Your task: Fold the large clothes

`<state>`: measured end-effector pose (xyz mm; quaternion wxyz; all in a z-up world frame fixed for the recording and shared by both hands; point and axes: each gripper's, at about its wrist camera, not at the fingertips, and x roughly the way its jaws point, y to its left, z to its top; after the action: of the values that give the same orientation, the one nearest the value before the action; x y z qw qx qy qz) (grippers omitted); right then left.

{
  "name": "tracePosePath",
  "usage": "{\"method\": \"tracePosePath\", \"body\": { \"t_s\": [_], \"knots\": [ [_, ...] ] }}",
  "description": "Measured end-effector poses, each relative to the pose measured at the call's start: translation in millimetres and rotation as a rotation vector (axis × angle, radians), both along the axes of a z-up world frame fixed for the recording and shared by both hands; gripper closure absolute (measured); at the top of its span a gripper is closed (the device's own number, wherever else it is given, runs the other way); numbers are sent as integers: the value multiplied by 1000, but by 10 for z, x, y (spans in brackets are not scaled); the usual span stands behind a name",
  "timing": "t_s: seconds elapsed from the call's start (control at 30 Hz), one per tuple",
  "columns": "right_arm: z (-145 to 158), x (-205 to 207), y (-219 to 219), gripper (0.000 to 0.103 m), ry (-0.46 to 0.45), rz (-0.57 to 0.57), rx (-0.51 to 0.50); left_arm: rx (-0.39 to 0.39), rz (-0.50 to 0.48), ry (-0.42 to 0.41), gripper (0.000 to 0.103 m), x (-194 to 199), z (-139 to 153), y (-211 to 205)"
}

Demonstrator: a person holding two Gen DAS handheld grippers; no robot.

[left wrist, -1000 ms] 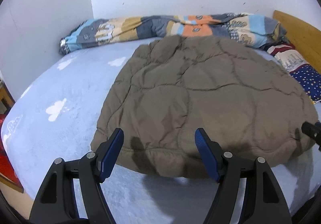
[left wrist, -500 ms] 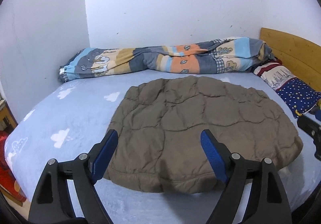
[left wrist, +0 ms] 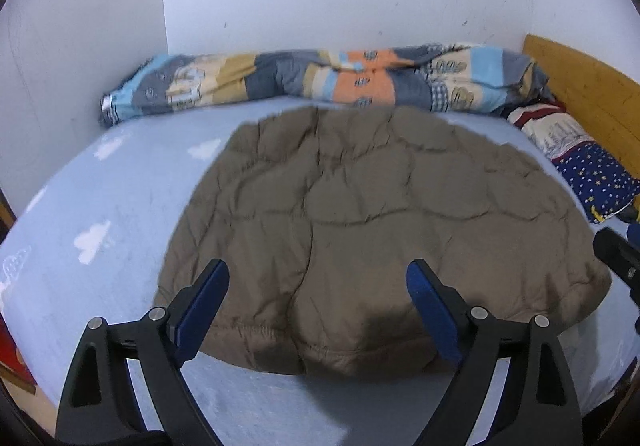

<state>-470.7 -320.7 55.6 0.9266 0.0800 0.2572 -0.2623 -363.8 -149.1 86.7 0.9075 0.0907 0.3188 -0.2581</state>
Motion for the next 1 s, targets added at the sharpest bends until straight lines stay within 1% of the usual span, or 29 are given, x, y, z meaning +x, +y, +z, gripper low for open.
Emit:
{"method": "tracePosePath", "body": {
  "t_s": [0.13, 0.3, 0.47, 0.57, 0.63, 0.7, 0.73, 0.8, 0.83, 0.87, 0.9, 1.0],
  "knots": [
    [-205, 130, -123, 9, 89, -35, 58, 34, 6, 12, 13, 89, -143, -56],
    [-491, 257, -253, 9, 190, -65, 122, 52, 4, 73, 13, 182, -283, -116],
    [-828, 378, -408, 9, 287, -76, 214, 55, -9, 60, 13, 176, -302, -116],
    [-833, 370, -406, 9, 286, -73, 201, 45, -12, 62, 13, 172, -297, -87],
    [-797, 342, -386, 9, 274, -74, 192, 48, -8, 41, 13, 153, -281, -56],
    [-705, 283, -362, 9, 213, -71, 176, 42, -14, 39, 13, 128, -269, -14],
    [-650, 255, -320, 9, 164, -68, 117, 42, -15, 36, 13, 111, -270, 6],
    [-667, 213, -259, 9, 128, -76, 38, 46, -21, 26, 13, 73, -288, 37],
    [-769, 200, -259, 8, 137, -83, 44, 59, -21, 20, 13, 66, -300, 30],
    [-834, 225, -293, 8, 163, -82, 85, 71, -17, 17, 13, 66, -308, 17],
    [-900, 249, -344, 8, 170, -64, 147, 79, -15, 17, 13, 68, -310, 5],
    [-841, 247, -352, 9, 159, -70, 90, 75, -5, 10, 13, 56, -286, -8]
  ]
}}
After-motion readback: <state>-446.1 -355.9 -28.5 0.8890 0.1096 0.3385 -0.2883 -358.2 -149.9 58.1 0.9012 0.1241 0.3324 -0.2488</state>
